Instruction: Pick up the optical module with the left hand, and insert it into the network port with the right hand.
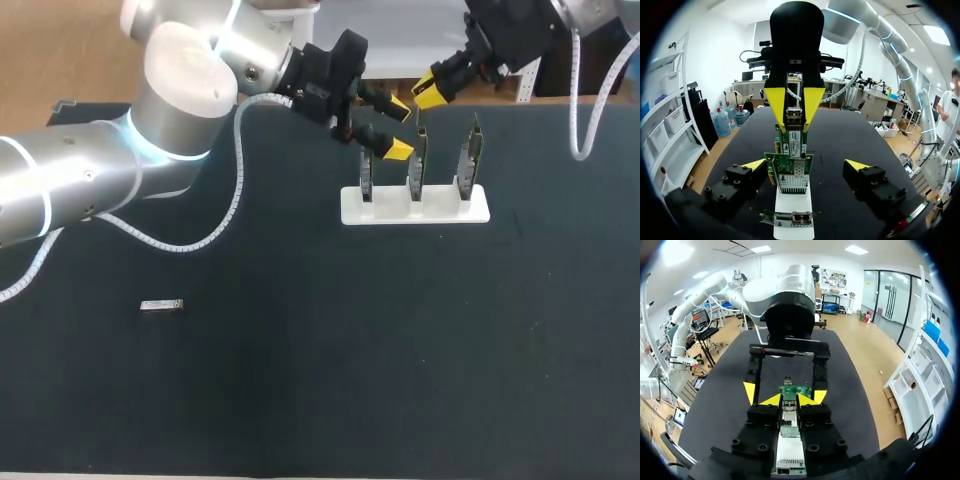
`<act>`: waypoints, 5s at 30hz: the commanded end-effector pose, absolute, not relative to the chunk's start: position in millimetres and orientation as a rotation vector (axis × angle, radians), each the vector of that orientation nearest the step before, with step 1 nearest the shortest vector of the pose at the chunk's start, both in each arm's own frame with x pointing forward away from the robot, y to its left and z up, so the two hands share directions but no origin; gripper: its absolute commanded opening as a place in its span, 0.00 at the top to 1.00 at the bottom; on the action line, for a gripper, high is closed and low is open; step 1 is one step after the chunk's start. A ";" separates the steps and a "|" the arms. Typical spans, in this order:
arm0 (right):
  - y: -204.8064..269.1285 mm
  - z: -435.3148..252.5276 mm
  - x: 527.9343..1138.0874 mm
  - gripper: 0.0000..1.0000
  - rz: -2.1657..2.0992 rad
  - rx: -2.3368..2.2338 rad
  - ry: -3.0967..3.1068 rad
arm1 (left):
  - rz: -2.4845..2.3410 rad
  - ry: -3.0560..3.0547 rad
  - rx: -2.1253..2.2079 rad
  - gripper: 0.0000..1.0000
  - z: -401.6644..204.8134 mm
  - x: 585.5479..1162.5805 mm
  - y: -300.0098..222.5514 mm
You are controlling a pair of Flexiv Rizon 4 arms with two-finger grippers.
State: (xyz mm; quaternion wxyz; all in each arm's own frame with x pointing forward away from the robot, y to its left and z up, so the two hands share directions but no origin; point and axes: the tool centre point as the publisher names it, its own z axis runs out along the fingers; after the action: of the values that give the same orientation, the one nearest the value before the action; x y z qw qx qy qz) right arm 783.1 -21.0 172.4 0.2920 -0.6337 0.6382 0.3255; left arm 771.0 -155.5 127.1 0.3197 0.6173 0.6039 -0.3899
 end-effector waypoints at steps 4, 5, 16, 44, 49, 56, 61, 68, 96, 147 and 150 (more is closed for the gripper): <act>-21.3 169.7 779.8 1.00 0.852 -1.684 1.707 | -1.026 1.591 1.627 0.00 127.5 772.9 -156.4; -21.4 169.6 779.8 1.00 0.851 -1.683 1.708 | -1.026 1.591 1.627 0.00 127.5 772.9 -156.4; -23.6 175.2 783.5 1.00 0.838 -1.667 1.697 | -1.026 1.591 1.627 0.00 127.5 772.9 -156.4; -22.8 174.0 783.5 1.00 0.821 -1.680 1.697 | -1.026 1.591 1.627 0.00 127.5 772.9 -156.4; -23.6 173.1 782.9 1.00 0.822 -1.679 1.702 | -1.026 1.591 1.627 0.00 127.5 772.9 -156.4; -24.7 170.5 782.2 1.00 0.826 -1.675 1.710 | -1.026 1.591 1.627 0.00 127.5 772.9 -156.4; -24.7 169.6 781.6 1.00 0.830 -1.675 1.712 | -1.026 1.591 1.627 0.00 127.5 772.9 -156.4; -24.5 168.2 781.3 1.00 0.829 -1.673 1.717 | -1.026 1.591 1.627 0.00 127.5 772.9 -156.4; -24.4 171.4 775.8 1.00 0.822 -1.672 1.703 | -1.026 1.591 1.627 0.00 127.5 772.9 -156.4; -27.3 157.0 780.0 0.00 0.834 -1.660 1.757 | -1.026 1.591 1.627 0.00 127.5 772.9 -156.4; -27.5 157.9 780.5 0.00 0.827 -1.656 1.758 | -1.026 1.591 1.627 0.00 127.5 772.9 -156.4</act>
State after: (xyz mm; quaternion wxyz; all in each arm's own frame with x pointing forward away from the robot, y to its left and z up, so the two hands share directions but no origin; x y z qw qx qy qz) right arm 780.6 -27.2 157.8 0.2895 -0.6208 0.6585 0.3116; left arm 771.1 -155.6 127.0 0.3196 0.6174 0.6039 -0.3899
